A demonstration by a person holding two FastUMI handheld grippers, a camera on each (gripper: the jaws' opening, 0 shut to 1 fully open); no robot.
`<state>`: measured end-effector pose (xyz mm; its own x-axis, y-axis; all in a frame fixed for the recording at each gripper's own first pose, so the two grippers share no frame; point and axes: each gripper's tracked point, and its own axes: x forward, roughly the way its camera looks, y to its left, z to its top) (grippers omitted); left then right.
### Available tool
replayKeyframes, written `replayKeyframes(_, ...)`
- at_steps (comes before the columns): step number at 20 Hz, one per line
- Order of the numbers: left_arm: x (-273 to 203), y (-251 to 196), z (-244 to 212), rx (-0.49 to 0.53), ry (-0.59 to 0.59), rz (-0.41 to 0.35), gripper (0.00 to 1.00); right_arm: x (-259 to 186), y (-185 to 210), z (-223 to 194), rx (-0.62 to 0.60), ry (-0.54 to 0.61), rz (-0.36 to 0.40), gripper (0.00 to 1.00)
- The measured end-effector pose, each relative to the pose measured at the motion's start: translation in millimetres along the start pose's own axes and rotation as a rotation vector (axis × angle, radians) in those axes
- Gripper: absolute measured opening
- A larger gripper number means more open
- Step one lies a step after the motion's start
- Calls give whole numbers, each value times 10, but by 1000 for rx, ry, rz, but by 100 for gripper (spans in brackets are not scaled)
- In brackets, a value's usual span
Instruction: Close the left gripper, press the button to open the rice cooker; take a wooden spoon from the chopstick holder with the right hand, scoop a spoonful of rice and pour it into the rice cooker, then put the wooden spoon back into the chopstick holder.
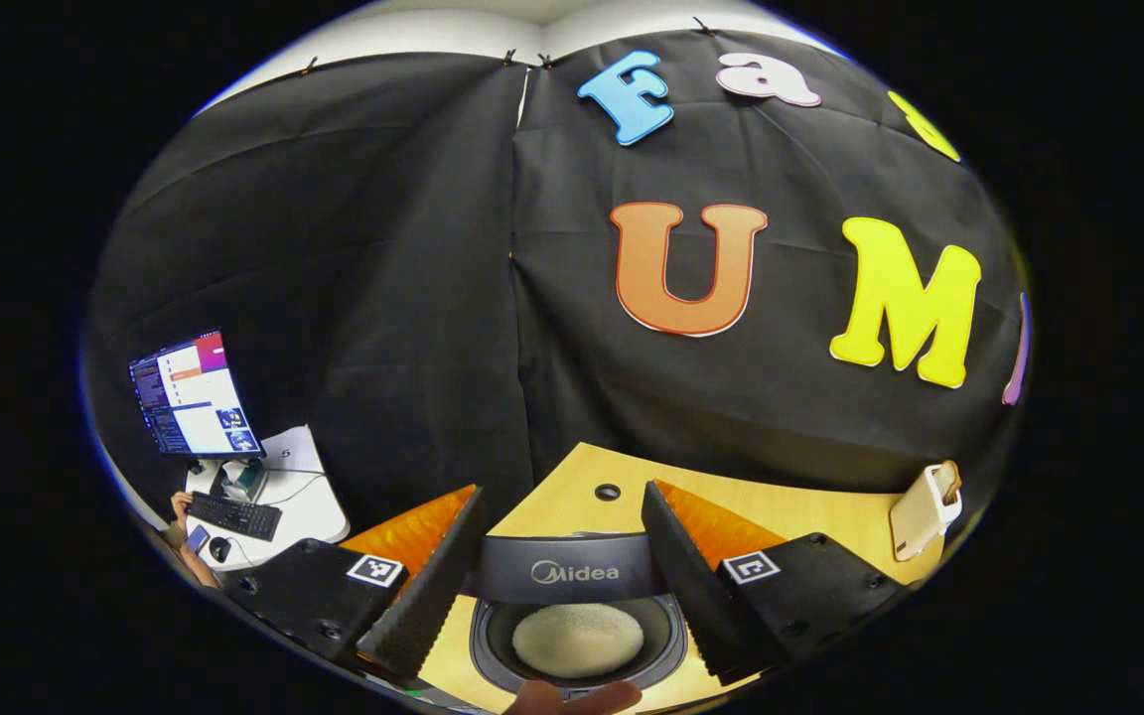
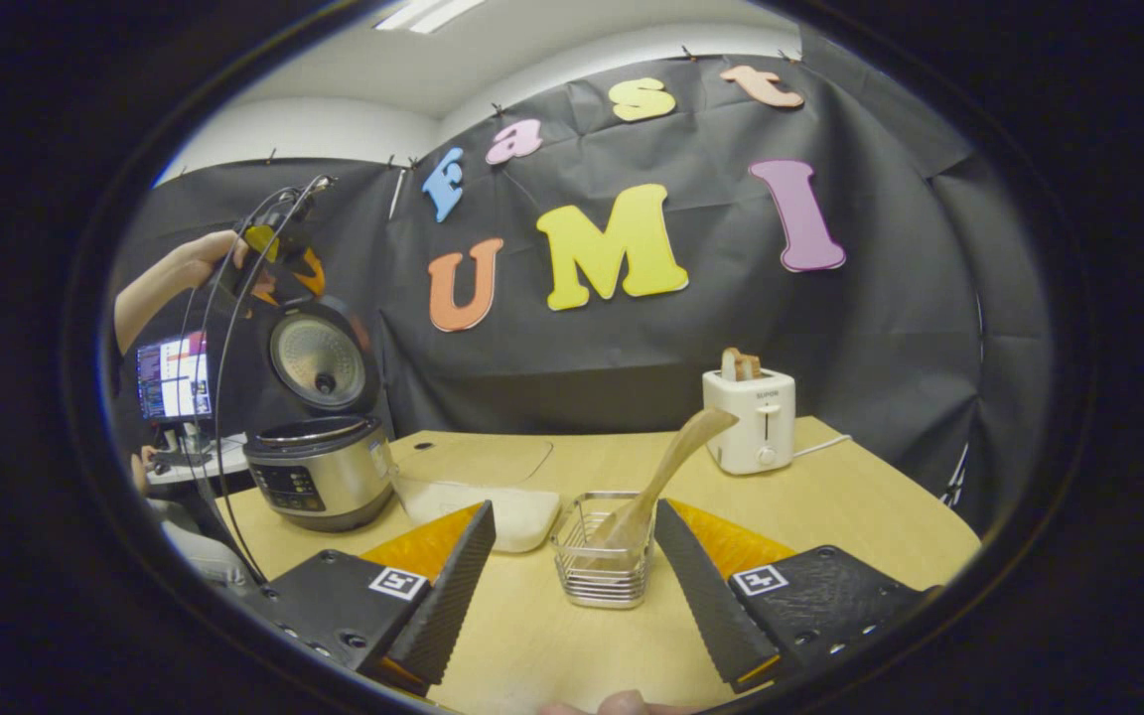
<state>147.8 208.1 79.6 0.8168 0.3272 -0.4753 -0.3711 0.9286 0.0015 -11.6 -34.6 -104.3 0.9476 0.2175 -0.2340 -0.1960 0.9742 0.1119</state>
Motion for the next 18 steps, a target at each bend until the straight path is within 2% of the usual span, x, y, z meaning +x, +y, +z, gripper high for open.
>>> replayKeyframes(1, -51, -12, -52, 0, -6, -3, 100, -24, 0, 17, -3, -3, 1, 95)
replayKeyframes(2, -116, -16, -135, 0, -7, -7, 100, -49, 1, 39, -7, -9, 3, 91)
replayKeyframes(12, -502, -64, -997, 5, 5, -17, 100, -187, -6, -3, -56, -24, -8, 91)
replayKeyframes(13, -521, -71, -1080, 6, -3, -17, 100, -193, -11, -34, -64, -18, -10, 95)
replayKeyframes(14, -531, -79, -1142, 11, -12, -17, 100, -201, -18, -44, -69, -14, -13, 91)
replayKeyframes(18, -551, -83, -1407, 11, -27, -6, 100, -249, 10, -34, -71, -32, -19, 91)
